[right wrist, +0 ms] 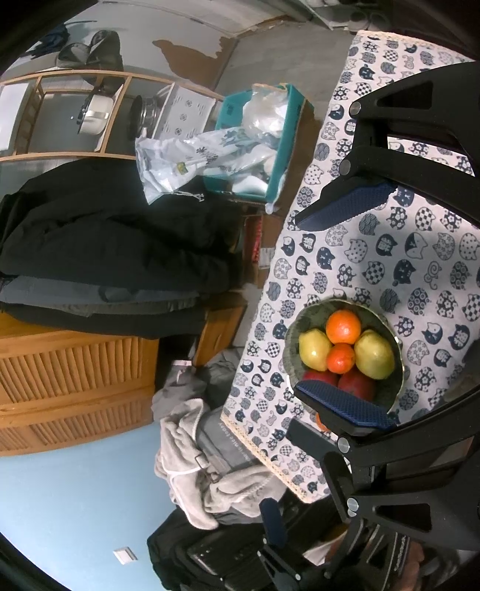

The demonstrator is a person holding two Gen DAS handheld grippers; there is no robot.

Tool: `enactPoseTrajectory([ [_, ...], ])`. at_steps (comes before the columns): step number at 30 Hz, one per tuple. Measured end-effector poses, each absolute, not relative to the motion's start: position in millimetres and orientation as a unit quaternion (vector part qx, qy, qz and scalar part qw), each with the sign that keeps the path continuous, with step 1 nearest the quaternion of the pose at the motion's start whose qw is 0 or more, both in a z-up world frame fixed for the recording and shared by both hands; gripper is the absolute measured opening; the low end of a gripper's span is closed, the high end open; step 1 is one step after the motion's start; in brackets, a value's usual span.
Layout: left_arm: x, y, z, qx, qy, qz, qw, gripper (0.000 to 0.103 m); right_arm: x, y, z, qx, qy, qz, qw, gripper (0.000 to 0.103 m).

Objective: Organize fruits

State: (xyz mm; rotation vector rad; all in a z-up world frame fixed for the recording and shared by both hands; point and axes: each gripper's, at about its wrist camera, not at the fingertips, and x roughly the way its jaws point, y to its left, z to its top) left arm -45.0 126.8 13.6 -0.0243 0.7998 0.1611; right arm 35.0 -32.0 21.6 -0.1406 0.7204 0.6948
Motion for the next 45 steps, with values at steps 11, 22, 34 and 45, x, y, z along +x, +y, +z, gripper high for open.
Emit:
enactPoseTrajectory([
  [11, -42.9, 124.7, 11.8, -0.007, 0.396, 0.081, 0.915, 0.102, 34.5, -35.0, 21.5, -0.067, 0.343, 0.333, 0.876, 0.081],
  [22, -42.5, 125.0, 8.7, -0.011, 0.401, 0.084, 0.912, 0.102, 34.0, -35.3, 23.1, -0.068, 0.344, 0.333, 0.875, 0.081],
  [34, -45.4, 130.6, 6.3, -0.020, 0.404, 0.089, 0.910, 0.102, 33.9, -33.8, 23.1, -0.068, 0.345, 0.332, 0.875, 0.081],
  [45, -47.0, 128.5, 5.8, -0.023, 0.404, 0.094, 0.909, 0.102, 30.4, -33.8, 21.2, -0.070, 0.347, 0.331, 0.875, 0.082],
])
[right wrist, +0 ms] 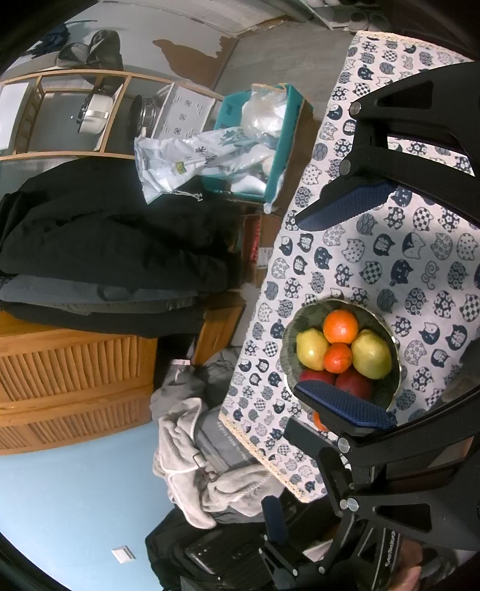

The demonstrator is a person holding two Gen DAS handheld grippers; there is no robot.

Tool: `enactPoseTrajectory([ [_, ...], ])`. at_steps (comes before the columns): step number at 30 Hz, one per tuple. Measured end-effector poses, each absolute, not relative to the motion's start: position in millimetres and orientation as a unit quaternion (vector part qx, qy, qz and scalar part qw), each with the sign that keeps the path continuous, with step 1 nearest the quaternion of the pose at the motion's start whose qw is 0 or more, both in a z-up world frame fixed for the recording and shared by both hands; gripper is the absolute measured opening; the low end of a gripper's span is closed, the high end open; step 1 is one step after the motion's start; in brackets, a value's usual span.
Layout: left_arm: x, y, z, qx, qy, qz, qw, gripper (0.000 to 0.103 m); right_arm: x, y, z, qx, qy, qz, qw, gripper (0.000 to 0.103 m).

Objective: Organize fruits

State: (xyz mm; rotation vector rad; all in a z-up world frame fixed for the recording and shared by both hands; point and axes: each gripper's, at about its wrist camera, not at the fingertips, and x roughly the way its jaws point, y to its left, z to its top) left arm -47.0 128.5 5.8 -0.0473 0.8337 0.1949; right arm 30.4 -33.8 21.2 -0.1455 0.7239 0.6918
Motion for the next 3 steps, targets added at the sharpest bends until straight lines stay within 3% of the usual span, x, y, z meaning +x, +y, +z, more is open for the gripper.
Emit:
enactPoseTrajectory([
  [3, -46.1, 127.5, 4.9, -0.024, 0.406, 0.089, 0.909, 0.102, 30.5, -33.9, 21.4, -0.070, 0.346, 0.331, 0.875, 0.082],
])
